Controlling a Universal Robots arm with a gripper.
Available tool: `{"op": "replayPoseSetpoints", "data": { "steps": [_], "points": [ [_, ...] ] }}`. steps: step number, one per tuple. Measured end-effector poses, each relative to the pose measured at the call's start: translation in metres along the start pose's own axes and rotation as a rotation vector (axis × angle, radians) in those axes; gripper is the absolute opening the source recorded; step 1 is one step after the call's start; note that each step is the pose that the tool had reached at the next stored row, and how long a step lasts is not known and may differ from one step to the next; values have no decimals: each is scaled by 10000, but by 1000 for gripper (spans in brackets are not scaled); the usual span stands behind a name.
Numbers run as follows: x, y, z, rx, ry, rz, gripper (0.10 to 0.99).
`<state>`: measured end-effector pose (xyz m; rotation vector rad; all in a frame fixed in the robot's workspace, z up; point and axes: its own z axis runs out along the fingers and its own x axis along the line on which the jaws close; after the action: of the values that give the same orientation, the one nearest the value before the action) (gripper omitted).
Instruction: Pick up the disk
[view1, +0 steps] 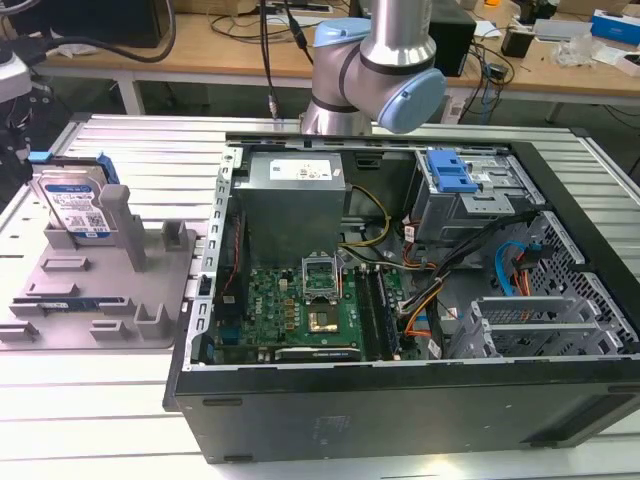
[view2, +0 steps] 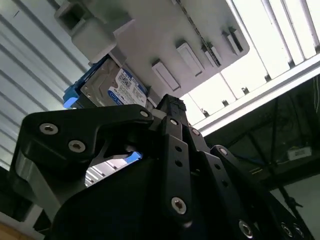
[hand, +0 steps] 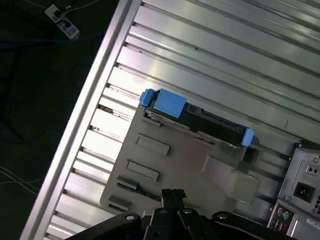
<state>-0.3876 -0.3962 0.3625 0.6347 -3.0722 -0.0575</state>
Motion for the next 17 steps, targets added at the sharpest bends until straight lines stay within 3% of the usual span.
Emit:
{"op": "replayPoseSetpoints", "data": {
  "steps": [3, 9, 12, 17],
  "points": [
    [0, 1, 0, 10, -3, -794, 106],
    [0, 1, 0, 19, 5, -1814, 106],
    [0, 1, 0, 26, 12, -2648, 106],
    [0, 1, 0, 34, 16, -3450, 106]
  ]
}}
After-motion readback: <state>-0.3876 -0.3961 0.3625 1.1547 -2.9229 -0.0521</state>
